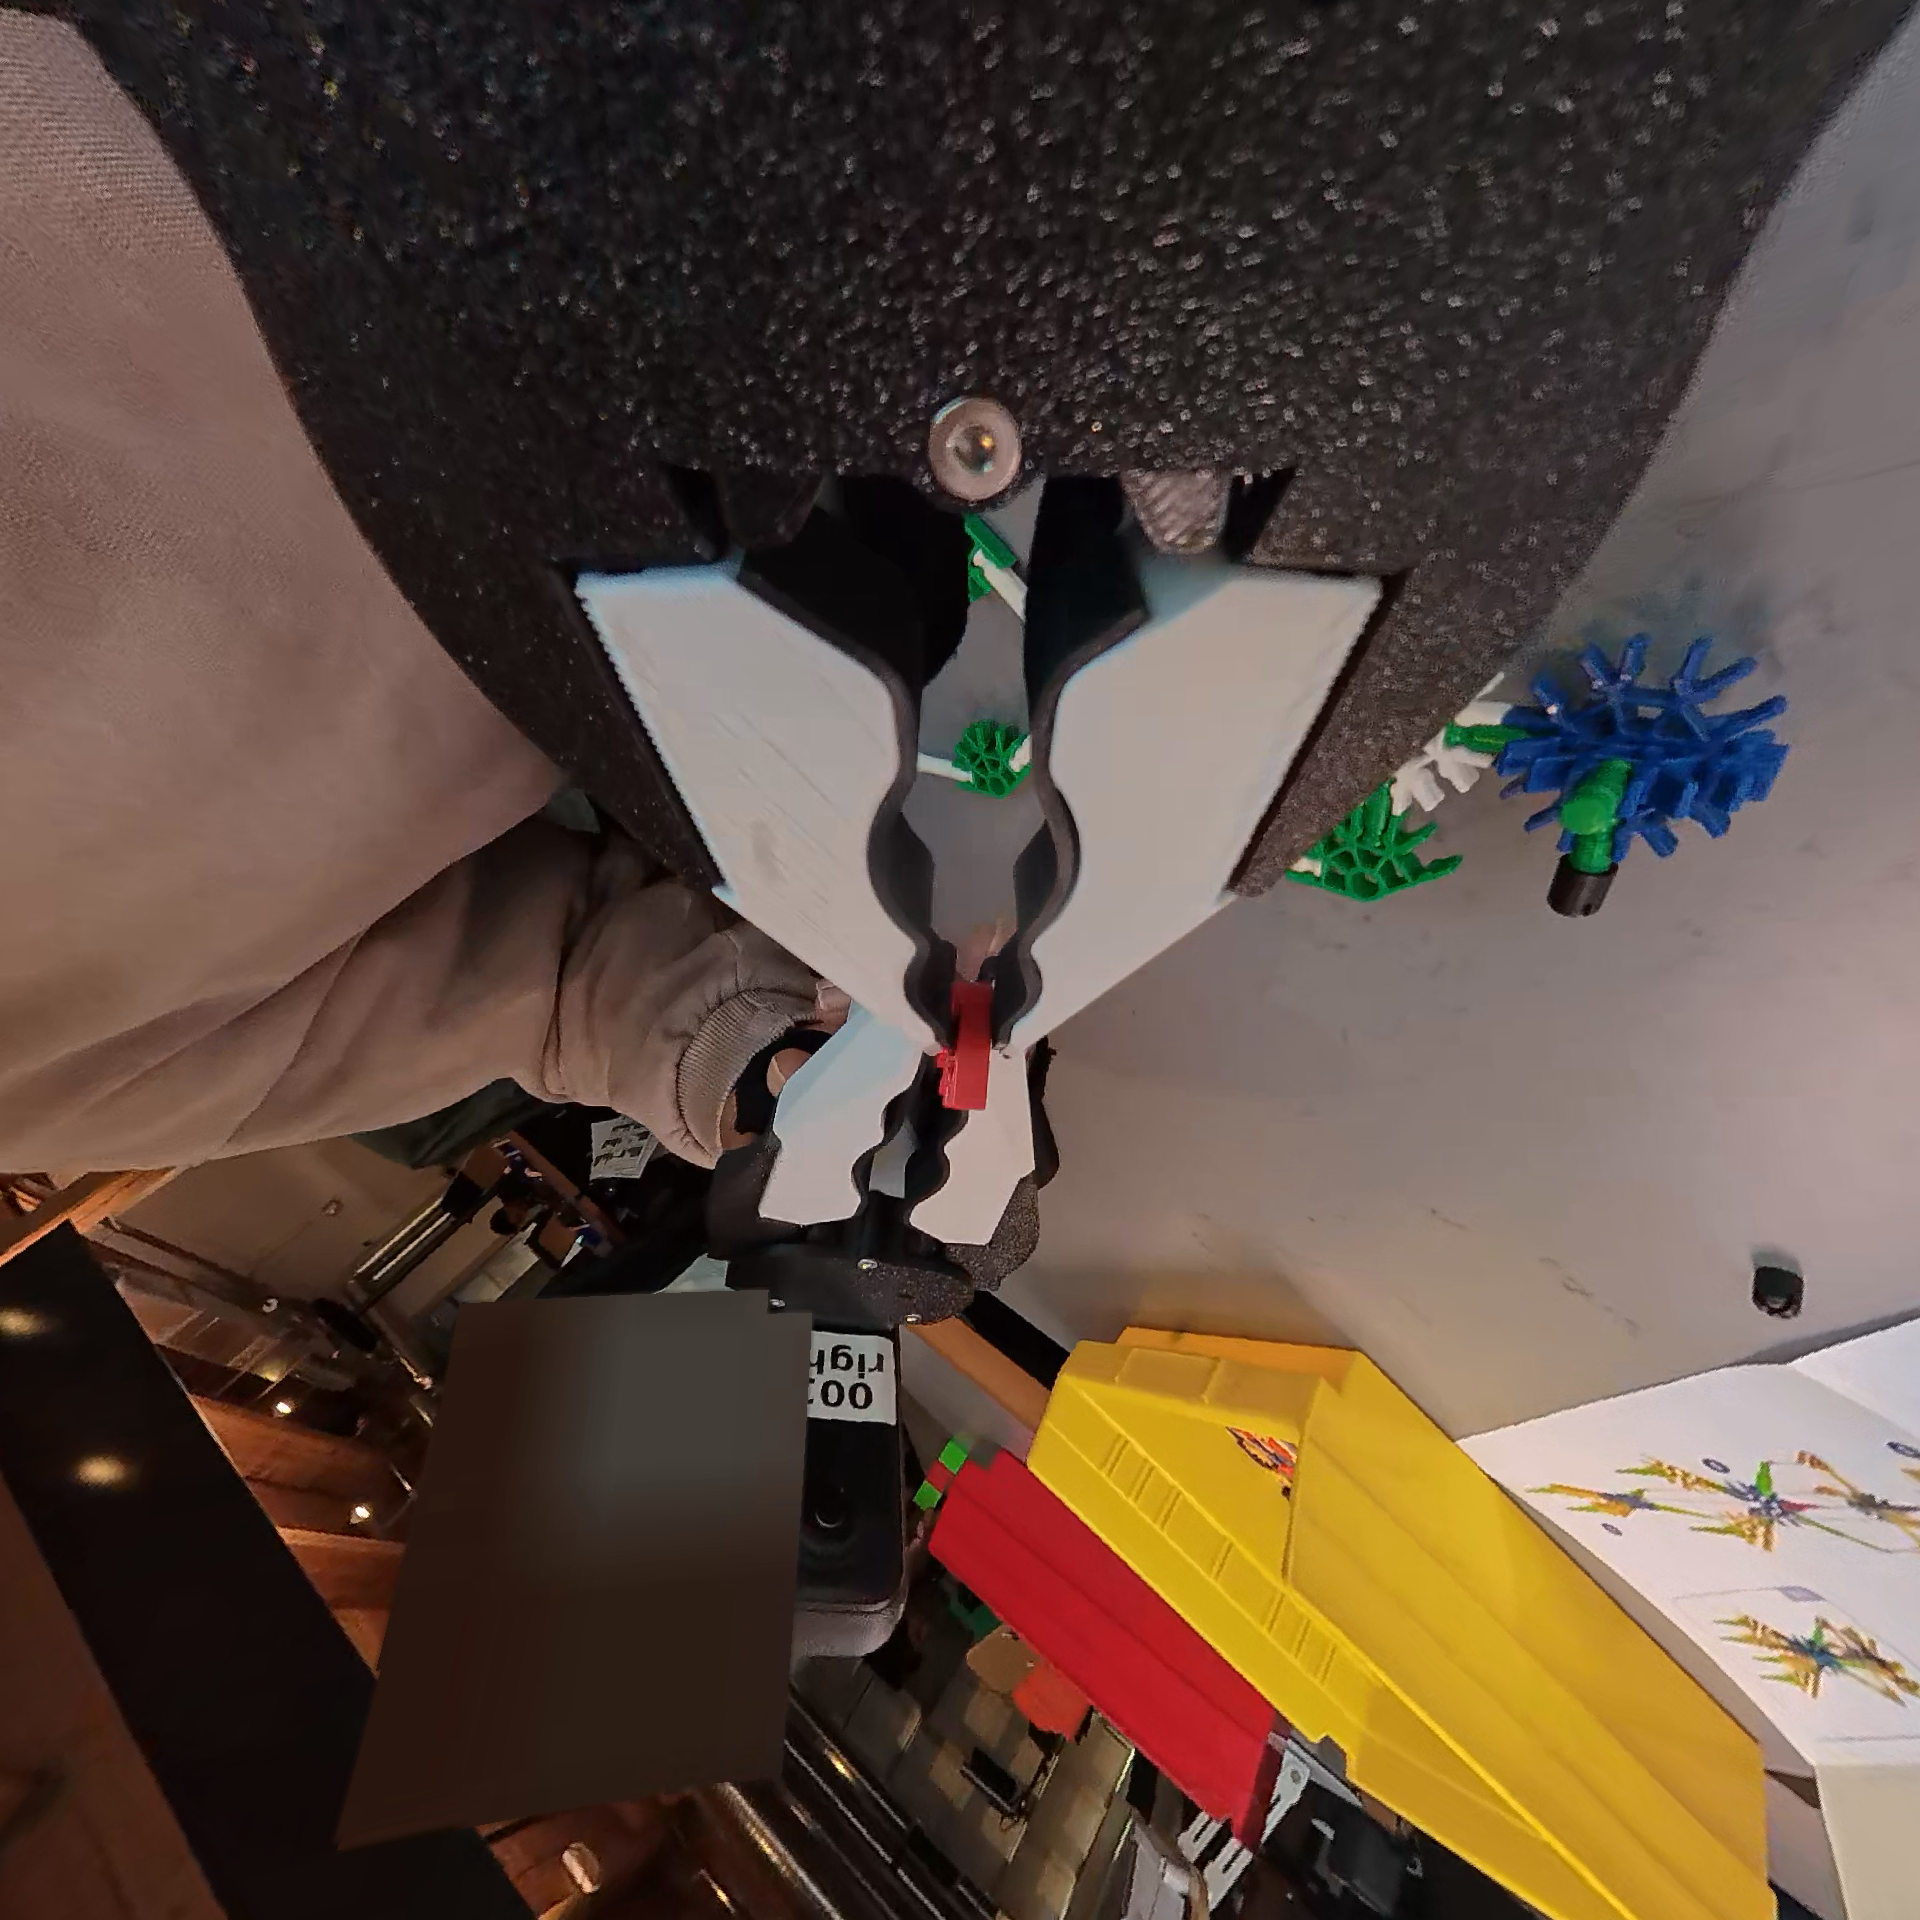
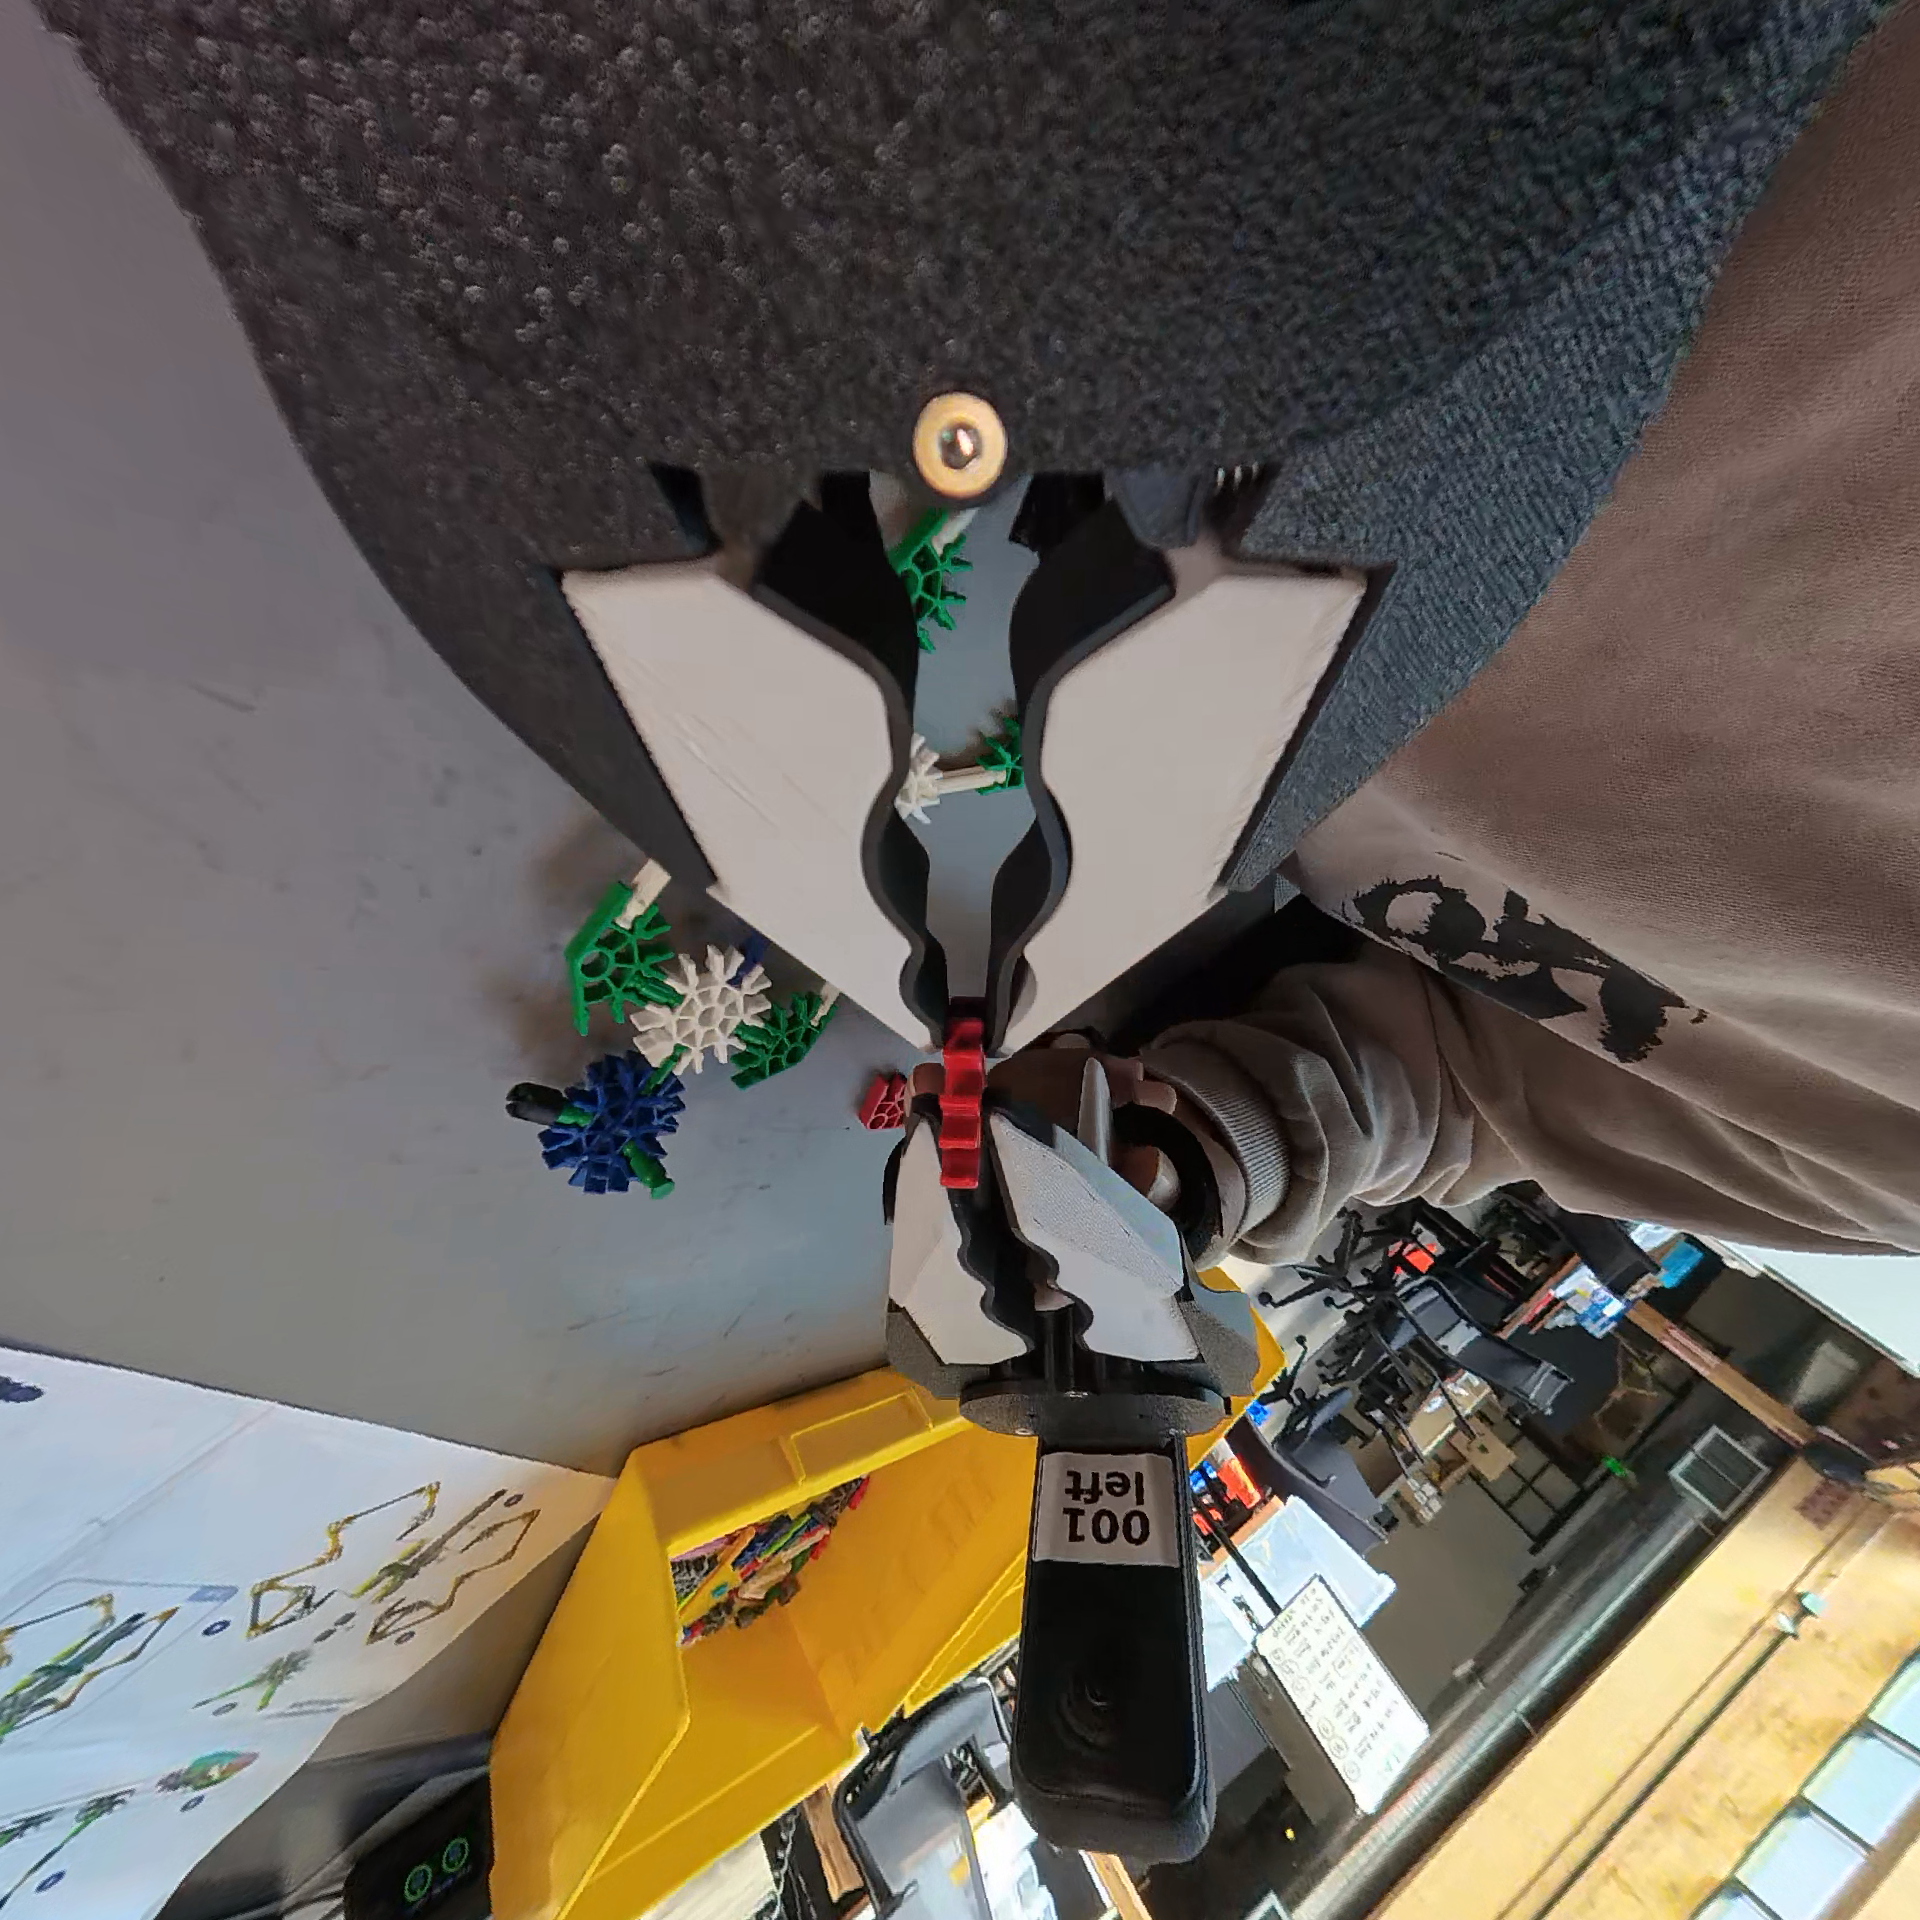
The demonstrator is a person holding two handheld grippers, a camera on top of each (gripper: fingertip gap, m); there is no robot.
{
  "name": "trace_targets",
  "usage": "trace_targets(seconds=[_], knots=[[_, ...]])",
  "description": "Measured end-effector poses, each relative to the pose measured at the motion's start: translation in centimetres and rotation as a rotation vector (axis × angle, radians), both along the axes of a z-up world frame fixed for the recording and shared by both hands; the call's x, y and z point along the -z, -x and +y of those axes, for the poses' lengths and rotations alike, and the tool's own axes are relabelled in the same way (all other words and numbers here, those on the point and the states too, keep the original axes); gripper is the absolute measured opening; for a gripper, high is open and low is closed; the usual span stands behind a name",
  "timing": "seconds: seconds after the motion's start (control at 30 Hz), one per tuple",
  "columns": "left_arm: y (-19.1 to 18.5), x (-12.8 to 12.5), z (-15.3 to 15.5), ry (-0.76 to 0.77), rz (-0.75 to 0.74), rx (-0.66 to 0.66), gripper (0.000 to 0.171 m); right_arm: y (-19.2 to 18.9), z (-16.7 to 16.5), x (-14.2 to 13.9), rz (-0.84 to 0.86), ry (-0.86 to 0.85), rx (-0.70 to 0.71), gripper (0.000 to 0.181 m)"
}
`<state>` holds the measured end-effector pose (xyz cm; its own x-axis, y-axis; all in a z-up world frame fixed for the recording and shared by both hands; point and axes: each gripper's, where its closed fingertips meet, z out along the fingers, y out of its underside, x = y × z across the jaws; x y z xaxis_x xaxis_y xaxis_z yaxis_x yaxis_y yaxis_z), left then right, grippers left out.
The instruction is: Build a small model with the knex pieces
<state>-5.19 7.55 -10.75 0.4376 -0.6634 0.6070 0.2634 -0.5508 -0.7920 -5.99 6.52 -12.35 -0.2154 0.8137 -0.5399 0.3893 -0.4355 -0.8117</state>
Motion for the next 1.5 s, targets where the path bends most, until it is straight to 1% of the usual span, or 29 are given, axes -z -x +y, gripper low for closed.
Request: trace_targets(seconds=[0.13, 0.23, 0.37, 0.43, 0.53, 0.6, 0.67, 0.7, 0.83, 0.93, 1.03, 1.17, 1.23, 1.33, 1.4, 1.5], knots=[[0.2, 0.3, 0.5, 0.082, -0.082, -0.036, 0.005, 0.3, 0.8, 0.0, 0.014, 0.038, 0.042, 0.007], [0.3, 0.4, 0.8, 0.125, -0.144, -0.046, 0.005, 0.3, 1.1, -0.1, 0.021, 0.076, 0.049, 0.005], [0.1, 1.0, 0.7, 0.154, -0.131, -0.02, 0.005, -0.2, 1.2, 0.1, -0.007, 0.15, 0.013, 0.004], [-0.4, 1.9, 0.2, 0.184, -0.08, 0.023, 0.005, -0.8, 0.9, 1.0, -0.078, 0.184, -0.05, 0.004], [-0.9, 4.1, -0.3, 0.215, 0.082, 0.06, 0.006, -1.5, 0.8, 2.6, -0.195, 0.279, -0.104, 0.004], [-0.4, 5.4, -0.1, 0.204, 0.217, 0.024, 0.006, -1.8, 1.0, 3.9, -0.271, 0.332, -0.114, 0.004], [0.7, 6.4, 0.4, 0.166, 0.357, -0.029, 0.007, -2.0, 1.2, 5.1, -0.338, 0.354, -0.109, 0.004], [0.9, 6.6, 0.5, 0.145, 0.403, -0.041, 0.007, -2.1, 1.4, 5.7, -0.368, 0.361, -0.103, 0.004], [1.0, 7.4, 0.6, 0.077, 0.546, -0.052, 0.007, -2.3, 1.4, 7.4, -0.46, 0.374, -0.075, 0.003], [1.1, 8.2, 0.8, 0.022, 0.665, -0.063, 0.008, -2.1, 1.5, 7.7, -0.49, 0.386, -0.04, 0.004], [1.3, 8.4, 0.9, -0.01, 0.718, -0.06, 0.008, -2.0, 1.7, 7.9, -0.51, 0.386, -0.001, 0.003], [1.4, 8.5, 0.8, -0.008, 0.719, -0.057, 0.008, -2.0, 2.0, 8.0, -0.519, 0.397, 0.051, 0.005], [1.3, 8.5, 0.8, -0.013, 0.719, -0.05, 0.008, -2.0, 2.2, 8.0, -0.52, 0.392, 0.07, 0.01], [1.4, 8.6, 0.8, -0.022, 0.743, -0.052, 0.008, -2.0, 2.7, 7.9, -0.522, 0.351, 0.108, 0.016], [2.1, 8.3, 0.9, -0.035, 0.765, -0.067, 0.009, -2.1, 3.3, 7.9, -0.519, 0.302, 0.137, 0.016], [4.1, 7.3, 1.5, -0.052, 0.78, -0.125, 0.009, -2.4, 4.2, 7.9, -0.511, 0.161, 0.164, 0.017]])
